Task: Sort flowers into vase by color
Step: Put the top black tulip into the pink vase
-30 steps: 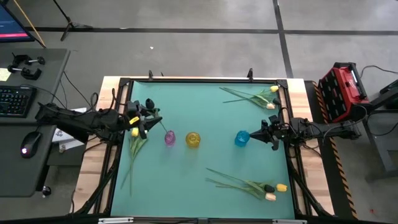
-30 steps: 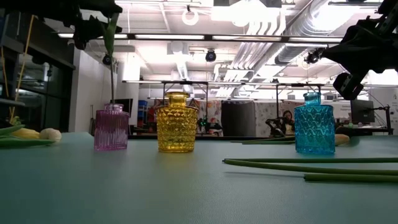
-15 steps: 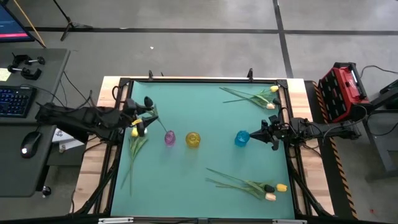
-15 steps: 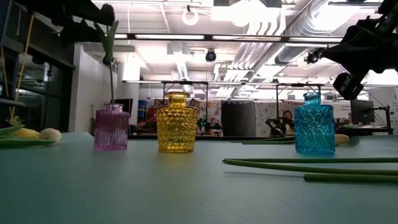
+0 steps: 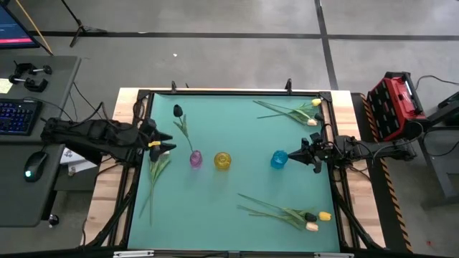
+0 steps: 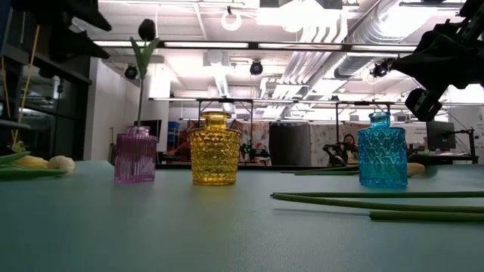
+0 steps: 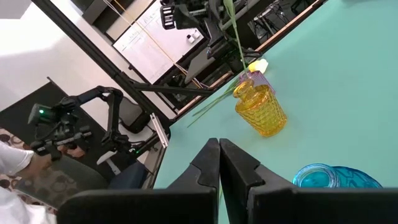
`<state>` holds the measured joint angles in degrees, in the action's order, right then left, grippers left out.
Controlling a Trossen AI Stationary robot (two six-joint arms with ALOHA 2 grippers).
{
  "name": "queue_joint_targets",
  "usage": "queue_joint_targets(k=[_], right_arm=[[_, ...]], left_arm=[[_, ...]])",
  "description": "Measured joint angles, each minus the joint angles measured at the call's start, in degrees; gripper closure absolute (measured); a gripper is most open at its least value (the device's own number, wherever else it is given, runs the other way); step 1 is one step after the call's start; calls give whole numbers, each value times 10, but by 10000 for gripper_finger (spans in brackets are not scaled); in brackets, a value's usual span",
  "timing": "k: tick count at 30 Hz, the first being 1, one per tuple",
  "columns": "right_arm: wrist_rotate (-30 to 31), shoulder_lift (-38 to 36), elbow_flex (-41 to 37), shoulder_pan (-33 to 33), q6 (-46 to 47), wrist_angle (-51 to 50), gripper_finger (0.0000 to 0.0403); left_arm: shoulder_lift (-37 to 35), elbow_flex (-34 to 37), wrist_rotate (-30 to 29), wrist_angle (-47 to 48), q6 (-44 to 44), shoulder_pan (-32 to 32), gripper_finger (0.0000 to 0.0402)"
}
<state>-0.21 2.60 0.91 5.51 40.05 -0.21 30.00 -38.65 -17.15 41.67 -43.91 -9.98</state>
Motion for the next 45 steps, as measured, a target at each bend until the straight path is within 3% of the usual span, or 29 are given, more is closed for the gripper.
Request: queue_joint_targets(k=[7, 16, 19, 22, 25, 27, 31, 35, 39, 45], right_arm=[[0, 0, 0, 0, 0, 0, 402], [19, 0, 0, 0, -7, 4, 402], [112, 0, 0, 0, 88, 64, 402], [299, 0, 0, 0, 191, 161, 402], [431, 8, 0, -2, 196, 265, 402], [468, 29, 0, -11, 159, 336, 402], [447, 104, 17, -42, 136, 411, 402], [388, 213, 90, -87, 198, 324, 402], [337, 337, 202, -160, 289, 112, 402], [325, 494, 323, -292, 382, -179, 402]], left_arm=[[24, 0, 128, -9, -107, -15, 151], [82, 0, 144, -138, -135, -44, 151], [101, 0, 144, -163, -154, -44, 151], [118, 0, 144, -174, -171, -44, 151], [135, 0, 140, -180, -175, -44, 151], [146, 0, 135, -181, -176, -44, 151], [169, 0, 130, -180, -175, -42, 151], [190, 0, 110, -181, -175, -29, 151], [214, 0, 92, -186, -175, -7, 151], [245, 0, 107, -196, -175, 19, 151]])
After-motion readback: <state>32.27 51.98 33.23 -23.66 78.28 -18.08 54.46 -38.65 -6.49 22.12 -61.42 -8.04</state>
